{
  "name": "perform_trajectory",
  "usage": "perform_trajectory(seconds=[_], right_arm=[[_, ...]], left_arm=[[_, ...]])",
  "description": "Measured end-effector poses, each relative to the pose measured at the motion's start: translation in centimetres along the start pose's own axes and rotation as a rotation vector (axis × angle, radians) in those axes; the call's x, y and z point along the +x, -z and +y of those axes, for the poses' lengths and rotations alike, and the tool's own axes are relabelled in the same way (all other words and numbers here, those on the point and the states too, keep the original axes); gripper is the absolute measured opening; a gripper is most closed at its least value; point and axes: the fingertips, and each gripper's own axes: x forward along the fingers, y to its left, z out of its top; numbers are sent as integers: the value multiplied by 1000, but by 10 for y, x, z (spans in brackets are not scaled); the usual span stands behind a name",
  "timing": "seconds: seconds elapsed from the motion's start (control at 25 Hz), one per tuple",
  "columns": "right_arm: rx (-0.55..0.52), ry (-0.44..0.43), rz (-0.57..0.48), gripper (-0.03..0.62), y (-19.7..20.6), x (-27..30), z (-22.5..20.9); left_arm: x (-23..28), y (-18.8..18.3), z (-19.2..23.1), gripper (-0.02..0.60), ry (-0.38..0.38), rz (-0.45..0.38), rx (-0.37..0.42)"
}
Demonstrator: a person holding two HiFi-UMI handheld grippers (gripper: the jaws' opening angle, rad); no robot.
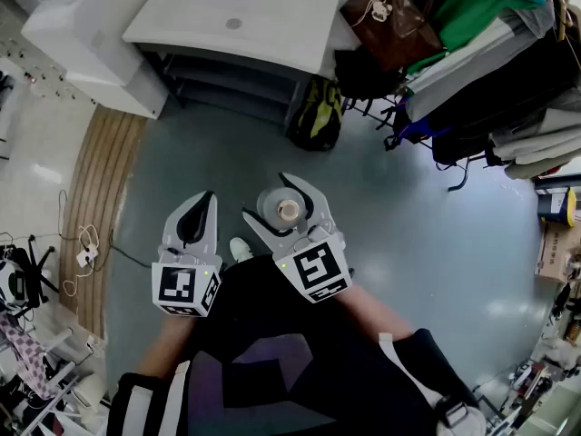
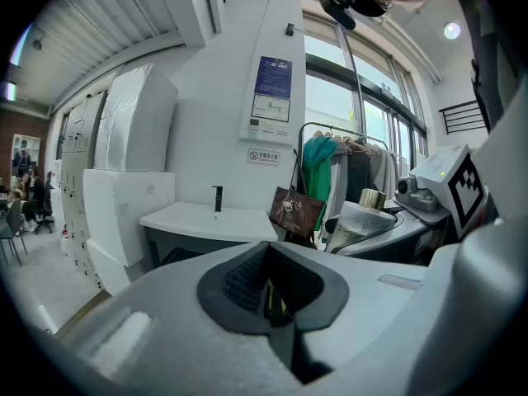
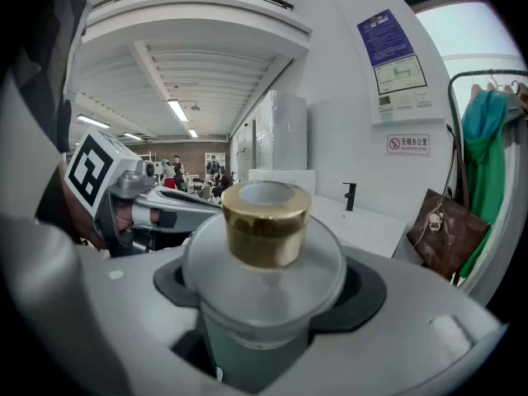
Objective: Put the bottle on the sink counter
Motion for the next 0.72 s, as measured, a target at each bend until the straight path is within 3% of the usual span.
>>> perform_trajectory(seconds=[0.72], right_arm=[[23,-6,-23,341,-7,-2,-7]], left_arm=[[9,-7,-6,2,19,-6,23]])
